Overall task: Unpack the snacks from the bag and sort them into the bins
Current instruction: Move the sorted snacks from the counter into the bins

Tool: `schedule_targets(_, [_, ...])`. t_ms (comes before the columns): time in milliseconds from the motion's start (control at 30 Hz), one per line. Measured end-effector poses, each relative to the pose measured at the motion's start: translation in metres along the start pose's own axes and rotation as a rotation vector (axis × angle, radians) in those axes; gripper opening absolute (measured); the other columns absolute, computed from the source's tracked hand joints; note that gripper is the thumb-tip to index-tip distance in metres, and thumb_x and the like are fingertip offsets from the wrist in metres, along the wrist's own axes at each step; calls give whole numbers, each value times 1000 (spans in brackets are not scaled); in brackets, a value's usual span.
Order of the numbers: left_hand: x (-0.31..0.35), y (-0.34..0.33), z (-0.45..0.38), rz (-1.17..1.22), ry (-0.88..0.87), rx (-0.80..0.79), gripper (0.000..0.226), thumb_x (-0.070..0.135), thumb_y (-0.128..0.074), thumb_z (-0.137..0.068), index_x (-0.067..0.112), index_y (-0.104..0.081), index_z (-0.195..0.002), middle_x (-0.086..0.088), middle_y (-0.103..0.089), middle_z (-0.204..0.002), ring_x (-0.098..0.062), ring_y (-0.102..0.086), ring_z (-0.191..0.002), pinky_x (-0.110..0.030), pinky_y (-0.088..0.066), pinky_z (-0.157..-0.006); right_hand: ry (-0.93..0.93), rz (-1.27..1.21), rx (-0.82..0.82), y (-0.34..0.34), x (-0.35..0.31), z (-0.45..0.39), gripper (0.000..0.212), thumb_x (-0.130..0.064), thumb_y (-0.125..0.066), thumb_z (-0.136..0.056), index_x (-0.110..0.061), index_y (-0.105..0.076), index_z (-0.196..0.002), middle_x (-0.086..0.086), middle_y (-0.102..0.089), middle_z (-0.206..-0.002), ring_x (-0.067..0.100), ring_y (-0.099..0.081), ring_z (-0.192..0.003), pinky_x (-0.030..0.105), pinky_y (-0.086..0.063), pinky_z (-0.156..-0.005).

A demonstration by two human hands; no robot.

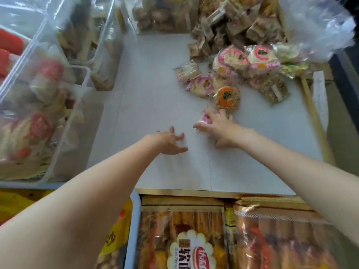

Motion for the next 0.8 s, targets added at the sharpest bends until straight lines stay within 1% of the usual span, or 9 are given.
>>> schedule_targets(67, [2,-1,-1,2,-6,4,70,62,-30,-92,34,-1,-150,-9,11,-158,-41,-15,-142,-45,-15,-116,56,-204,-10,17,5,9,83,-34,-70,-78,-45,-20,-144,10,-9,-154,41,-25,-132,50,-30,-108])
schedule_targets(133, [3,-2,-2,9,-13,9,69,64,-30,-92,38,-2,-149,-7,10,-158,-42,-15,-141,-49,-19,-114,57,-323,204,56,28,6,77,-47,-67,-79,-36,-28,-145,12,-28,-148,37,-32,-132,47,-31,-110])
schedule_targets(200, [2,-2,-4,21,-16,12,67,64,-29,-92,39,-5,-149,-5,10,-158,-43,-14,-140,-52,-20,-113,-93,-324,428,94,66,-9,64,-46,-59,-86,-29,-35,-143,12,-31,-147,40,-29,-134,50,-28,-111])
schedule_targets(233, [2,-1,-4,26,-16,13,65,62,-28,-92,39,-5,-149,-4,11,-158,-43,-13,-140,-54,-20,-113,-208,-287,445,105,84,-20,63,-47,-55,-89,-30,-32,-145,12,-23,-151,44,-21,-136,54,-23,-112])
schedule_targets(333, [5,-1,3,13,-22,0,61,50,-31,-97,39,0,-149,-1,13,-158,-42,-9,-142,-60,-18,-111,-447,-247,243,102,130,-57,76,-56,-51,-88,-37,-12,-149,13,7,-157,50,4,-140,60,-6,-111])
schedule_targets(400, [6,1,6,12,-23,-18,64,38,-37,-97,40,1,-148,2,14,-158,-38,-7,-143,-60,-17,-110,-463,-234,158,90,144,-79,90,-62,-55,-82,-36,-1,-150,17,6,-157,45,1,-142,60,-4,-110])
schedule_targets(567, [-5,12,5,53,-45,-18,58,30,-36,-97,36,-11,-149,-5,-4,-159,-31,-24,-139,-45,-24,-113,-312,-195,180,84,120,-91,99,-54,-62,-79,-30,2,-151,15,-11,-157,43,-8,-142,61,-1,-112])
schedule_targets(667, [-6,3,1,45,-34,-53,62,34,-35,-96,40,-3,-149,-2,10,-159,-37,-14,-142,-50,-20,-113,-260,-99,120,71,95,-66,93,-55,-58,-82,-36,3,-150,2,-10,-158,51,2,-139,66,0,-108])
schedule_targets(800, [-6,6,-1,65,-40,-40,56,39,-29,-99,40,-4,-148,-4,10,-159,-34,-18,-142,-48,-18,-114,-128,-113,36,54,58,-29,89,-71,-48,-80,-43,2,-148,-10,-3,-158,51,11,-138,70,1,-105])
Point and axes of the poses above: each hand's wrist, its own z-axis away from the middle knuckle, its own y-axis out of the back of the hand, x = y × z, the point moved 3 cm from there along -z, towards the middle knuckle
